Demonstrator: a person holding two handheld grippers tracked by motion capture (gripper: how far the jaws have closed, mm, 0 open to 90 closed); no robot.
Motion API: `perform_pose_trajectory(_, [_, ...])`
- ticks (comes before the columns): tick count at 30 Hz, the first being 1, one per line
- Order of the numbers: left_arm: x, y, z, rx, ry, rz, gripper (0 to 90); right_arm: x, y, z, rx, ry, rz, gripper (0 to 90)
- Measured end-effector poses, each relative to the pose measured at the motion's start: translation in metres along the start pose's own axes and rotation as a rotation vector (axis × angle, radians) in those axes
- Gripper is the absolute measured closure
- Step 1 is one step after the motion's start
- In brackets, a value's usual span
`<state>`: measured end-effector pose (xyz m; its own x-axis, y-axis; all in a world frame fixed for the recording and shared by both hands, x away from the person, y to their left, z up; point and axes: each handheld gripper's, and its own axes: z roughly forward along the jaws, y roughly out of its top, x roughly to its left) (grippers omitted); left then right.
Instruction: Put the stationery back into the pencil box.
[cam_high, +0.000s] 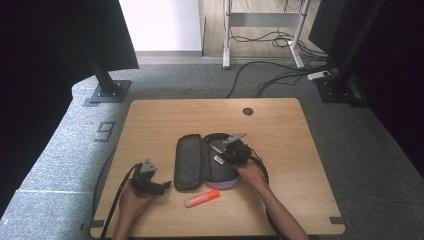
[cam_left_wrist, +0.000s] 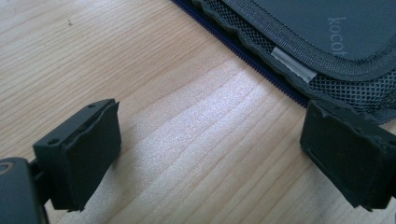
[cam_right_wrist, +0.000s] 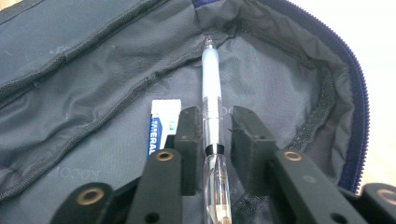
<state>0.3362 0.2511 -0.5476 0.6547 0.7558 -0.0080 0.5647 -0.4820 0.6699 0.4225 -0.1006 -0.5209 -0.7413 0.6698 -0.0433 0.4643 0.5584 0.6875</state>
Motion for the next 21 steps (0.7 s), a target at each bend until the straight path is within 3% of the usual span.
perform_pose_trajectory(12, [0.0,0.0,0.0,0.0,0.0,0.0,5.2,0.003,0.007,-0.015,-0.035,-0.02,-0.016,45.3])
perform_pose_trajectory(21, [0.0,0.0,0.0,0.0,0.0,-0.001,5.2,0.005,0.011,-0.033,-0.052,-0.007,-0.02,35.0])
